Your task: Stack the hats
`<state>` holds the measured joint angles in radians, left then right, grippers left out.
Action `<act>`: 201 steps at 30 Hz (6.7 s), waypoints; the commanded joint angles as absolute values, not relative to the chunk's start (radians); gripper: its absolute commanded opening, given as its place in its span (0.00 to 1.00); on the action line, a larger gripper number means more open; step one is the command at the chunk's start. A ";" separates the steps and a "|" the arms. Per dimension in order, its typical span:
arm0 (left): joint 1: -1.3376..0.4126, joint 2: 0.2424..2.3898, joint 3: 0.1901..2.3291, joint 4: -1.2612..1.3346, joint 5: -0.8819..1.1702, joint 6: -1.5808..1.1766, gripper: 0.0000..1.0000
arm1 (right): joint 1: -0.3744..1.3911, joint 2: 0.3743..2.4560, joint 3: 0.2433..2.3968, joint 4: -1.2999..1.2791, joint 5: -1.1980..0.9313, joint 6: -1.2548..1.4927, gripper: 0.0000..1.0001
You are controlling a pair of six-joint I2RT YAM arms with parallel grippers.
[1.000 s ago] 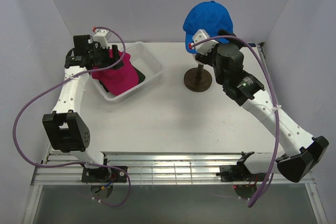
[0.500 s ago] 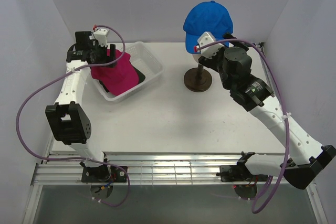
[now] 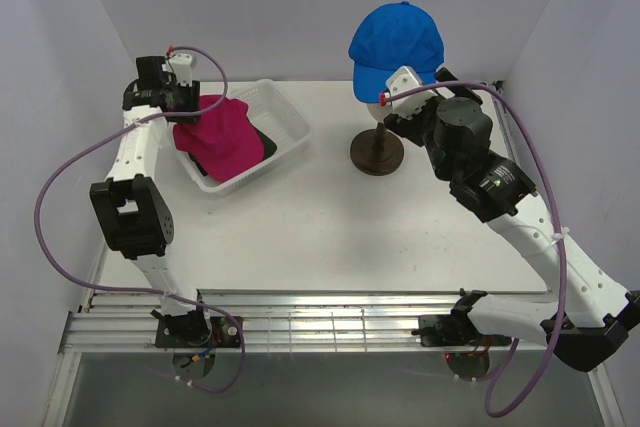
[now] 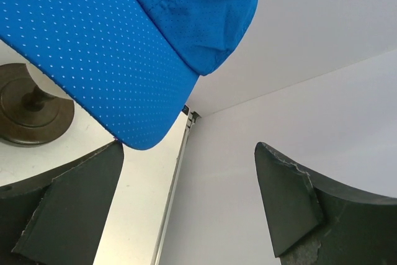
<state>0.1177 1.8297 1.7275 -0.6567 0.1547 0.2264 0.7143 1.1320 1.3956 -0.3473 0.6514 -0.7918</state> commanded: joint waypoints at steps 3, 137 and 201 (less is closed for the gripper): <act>0.133 1.852 1.750 -0.658 0.190 0.218 0.44 | 0.727 1.111 1.407 -0.344 0.650 -0.765 0.92; 0.172 1.424 2.003 -0.891 0.442 0.149 0.64 | 1.149 1.688 2.088 -0.487 0.589 -0.409 0.08; 0.172 1.457 1.904 -0.844 0.623 0.069 0.64 | 0.818 1.361 1.410 0.118 0.735 -1.743 0.08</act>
<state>0.1684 1.4994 1.9095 -0.8539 0.5938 0.0731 0.8089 1.3926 1.4315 0.1318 0.7128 -1.7626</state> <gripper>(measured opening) 0.644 0.079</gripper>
